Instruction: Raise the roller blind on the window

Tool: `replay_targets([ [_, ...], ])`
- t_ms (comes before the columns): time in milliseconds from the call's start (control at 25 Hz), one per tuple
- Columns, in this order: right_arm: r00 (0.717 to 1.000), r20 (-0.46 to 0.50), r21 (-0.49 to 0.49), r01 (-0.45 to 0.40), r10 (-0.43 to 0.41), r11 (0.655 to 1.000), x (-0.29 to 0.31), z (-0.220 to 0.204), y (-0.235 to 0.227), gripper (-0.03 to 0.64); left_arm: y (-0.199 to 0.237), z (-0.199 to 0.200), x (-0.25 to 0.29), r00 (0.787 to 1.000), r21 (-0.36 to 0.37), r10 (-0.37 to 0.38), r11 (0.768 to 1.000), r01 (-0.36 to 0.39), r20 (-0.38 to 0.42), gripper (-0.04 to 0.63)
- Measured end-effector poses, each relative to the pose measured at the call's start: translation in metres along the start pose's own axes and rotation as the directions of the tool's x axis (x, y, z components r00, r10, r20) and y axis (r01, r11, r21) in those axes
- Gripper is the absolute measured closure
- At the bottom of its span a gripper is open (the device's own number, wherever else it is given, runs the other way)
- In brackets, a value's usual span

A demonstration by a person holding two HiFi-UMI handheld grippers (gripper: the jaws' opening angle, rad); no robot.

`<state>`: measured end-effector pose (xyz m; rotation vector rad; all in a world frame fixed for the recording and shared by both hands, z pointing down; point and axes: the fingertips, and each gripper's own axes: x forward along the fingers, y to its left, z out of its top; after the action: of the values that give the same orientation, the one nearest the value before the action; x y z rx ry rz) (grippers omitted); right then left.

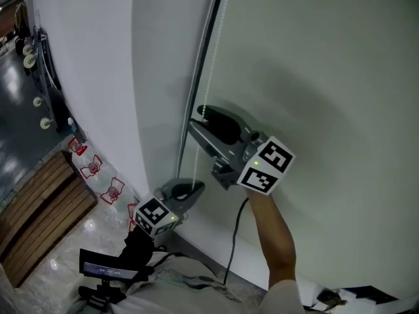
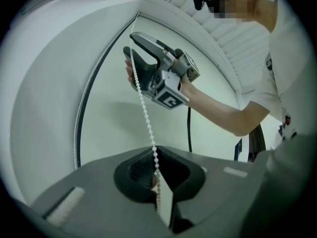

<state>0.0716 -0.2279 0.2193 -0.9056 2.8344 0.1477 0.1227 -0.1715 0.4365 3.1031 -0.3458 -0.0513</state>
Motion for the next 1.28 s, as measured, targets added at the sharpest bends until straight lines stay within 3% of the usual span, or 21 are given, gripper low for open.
replay_targets([
  [520,0.984,0.163,-0.120,-0.052,0.071,0.991,0.041,0.148,-0.032,0.499,-0.001,0.003,0.002,1.000,-0.002,-0.003,1.000,0.003,-0.002,0.597],
  [840,0.966,0.257,-0.131,0.005,0.029,0.991,0.036,0.166,-0.030,0.600,-0.004,-0.021,-0.006,1.000,0.012,-0.009,1.000,0.009,-0.016,0.597],
  [1280,0.957,0.289,-0.069,0.002,0.018,0.998,0.024,0.176,-0.025,0.604,-0.006,-0.014,0.001,1.000,-0.001,-0.013,1.000,0.013,-0.029,0.597],
])
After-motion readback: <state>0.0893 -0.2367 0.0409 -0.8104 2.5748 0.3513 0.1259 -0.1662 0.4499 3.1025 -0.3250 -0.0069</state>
